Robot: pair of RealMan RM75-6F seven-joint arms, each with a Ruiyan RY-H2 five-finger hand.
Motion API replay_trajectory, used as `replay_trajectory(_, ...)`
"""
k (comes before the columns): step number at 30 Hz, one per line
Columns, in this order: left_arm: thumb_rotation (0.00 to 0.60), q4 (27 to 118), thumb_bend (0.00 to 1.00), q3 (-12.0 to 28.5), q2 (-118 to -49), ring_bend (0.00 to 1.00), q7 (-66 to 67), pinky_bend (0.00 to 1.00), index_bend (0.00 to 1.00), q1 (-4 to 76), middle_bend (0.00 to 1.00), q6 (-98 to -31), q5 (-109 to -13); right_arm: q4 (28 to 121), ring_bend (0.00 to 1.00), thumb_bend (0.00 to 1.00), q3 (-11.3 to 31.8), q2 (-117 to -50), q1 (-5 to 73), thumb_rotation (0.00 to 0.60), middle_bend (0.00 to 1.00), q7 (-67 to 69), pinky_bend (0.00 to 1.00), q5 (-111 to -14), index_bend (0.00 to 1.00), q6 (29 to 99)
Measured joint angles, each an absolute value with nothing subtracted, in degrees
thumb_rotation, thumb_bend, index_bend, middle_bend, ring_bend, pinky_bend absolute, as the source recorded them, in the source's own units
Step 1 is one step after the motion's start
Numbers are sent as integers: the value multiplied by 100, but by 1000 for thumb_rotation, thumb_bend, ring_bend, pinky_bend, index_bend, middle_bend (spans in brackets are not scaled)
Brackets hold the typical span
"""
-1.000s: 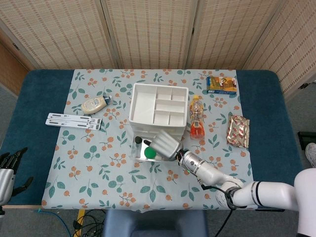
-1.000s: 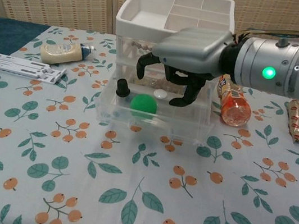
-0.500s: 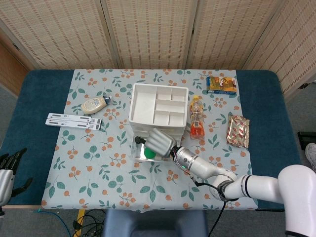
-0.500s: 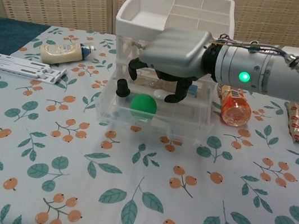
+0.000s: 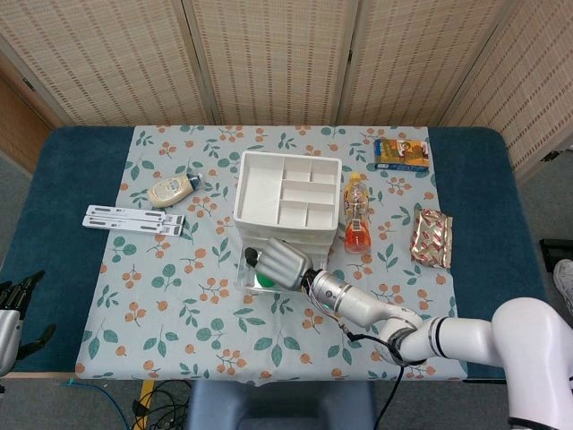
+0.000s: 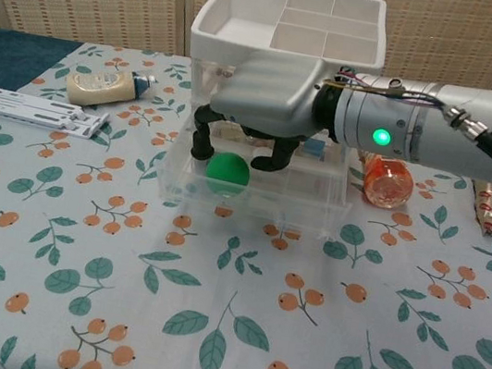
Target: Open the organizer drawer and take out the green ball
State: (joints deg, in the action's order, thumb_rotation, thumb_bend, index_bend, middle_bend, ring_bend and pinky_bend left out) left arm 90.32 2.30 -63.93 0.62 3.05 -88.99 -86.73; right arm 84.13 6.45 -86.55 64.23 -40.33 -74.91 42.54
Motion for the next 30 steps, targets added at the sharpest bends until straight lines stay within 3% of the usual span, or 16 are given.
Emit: replay_trajectory(30,600,8988,230,234,-6412,239,46,149,109,274,207,-8886,-8663,8131,994,286,482,-8836,6527,600,934,-3823,1000,-7685,290,4081)
